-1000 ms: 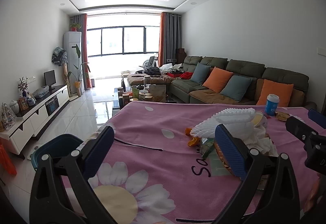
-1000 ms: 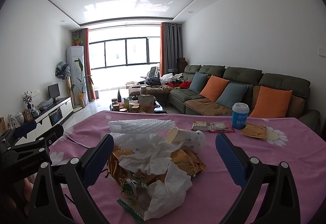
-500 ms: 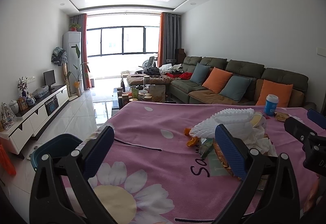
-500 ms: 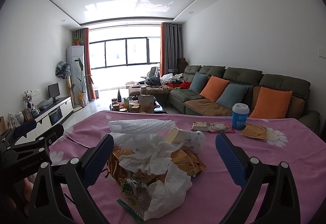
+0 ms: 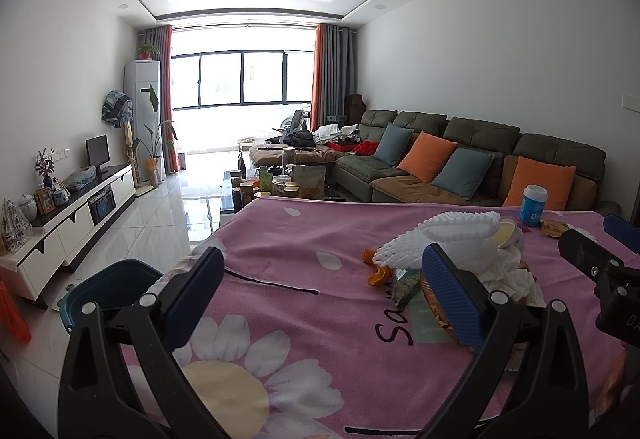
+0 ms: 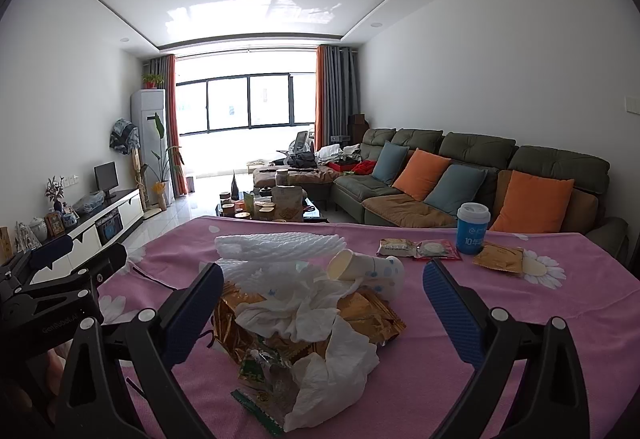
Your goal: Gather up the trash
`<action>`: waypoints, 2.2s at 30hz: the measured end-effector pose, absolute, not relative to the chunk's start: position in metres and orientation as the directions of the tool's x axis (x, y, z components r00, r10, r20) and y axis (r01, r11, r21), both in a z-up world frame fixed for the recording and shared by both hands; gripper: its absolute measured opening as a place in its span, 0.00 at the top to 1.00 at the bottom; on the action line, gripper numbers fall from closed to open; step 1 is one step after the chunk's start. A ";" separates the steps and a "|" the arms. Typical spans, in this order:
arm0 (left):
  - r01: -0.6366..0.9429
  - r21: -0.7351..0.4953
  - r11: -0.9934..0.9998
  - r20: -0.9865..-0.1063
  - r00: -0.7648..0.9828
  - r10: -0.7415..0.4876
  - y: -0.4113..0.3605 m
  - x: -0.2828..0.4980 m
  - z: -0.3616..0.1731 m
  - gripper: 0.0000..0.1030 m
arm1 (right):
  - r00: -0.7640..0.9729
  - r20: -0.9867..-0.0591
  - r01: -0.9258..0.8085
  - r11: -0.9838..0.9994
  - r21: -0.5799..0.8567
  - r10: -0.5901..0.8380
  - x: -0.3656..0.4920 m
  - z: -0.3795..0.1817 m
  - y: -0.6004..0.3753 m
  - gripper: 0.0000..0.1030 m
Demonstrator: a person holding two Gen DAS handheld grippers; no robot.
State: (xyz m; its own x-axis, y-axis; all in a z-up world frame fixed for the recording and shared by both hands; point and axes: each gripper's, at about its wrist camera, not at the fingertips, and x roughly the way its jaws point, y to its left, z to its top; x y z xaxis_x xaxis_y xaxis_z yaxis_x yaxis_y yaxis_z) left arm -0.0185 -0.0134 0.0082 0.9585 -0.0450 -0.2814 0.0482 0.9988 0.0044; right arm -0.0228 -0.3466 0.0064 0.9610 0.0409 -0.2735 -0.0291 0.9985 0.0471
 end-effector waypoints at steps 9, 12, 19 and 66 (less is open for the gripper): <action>0.049 0.004 0.999 -0.281 0.959 -0.046 -0.013 -0.019 0.008 0.05 | 0.961 -0.273 -0.032 0.998 0.047 0.044 -0.022 0.005 -0.346 0.06; 0.048 0.003 0.999 -0.280 0.959 -0.045 -0.012 -0.018 0.008 0.05 | 0.961 -0.274 -0.033 0.998 0.048 0.045 -0.022 0.004 -0.347 0.06; 0.050 0.003 0.999 -0.284 0.958 -0.047 -0.012 -0.017 0.005 0.05 | 0.961 -0.274 -0.035 0.998 0.049 0.047 -0.021 0.003 -0.348 0.06; 0.564 -0.319 0.762 -0.498 0.584 -0.641 -0.073 0.122 -0.015 0.87 | 0.913 -0.395 -0.051 0.988 0.147 0.106 0.035 -0.019 -0.388 0.06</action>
State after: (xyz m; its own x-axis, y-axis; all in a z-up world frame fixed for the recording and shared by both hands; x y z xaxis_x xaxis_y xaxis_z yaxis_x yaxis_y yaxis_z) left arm 0.1218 -0.0730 -0.0155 0.5845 -0.6408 -0.4978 0.5638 0.7619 -0.3189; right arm 0.0352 -0.3882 -0.0190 0.9126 0.1056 -0.3950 -0.0508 0.9878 0.1469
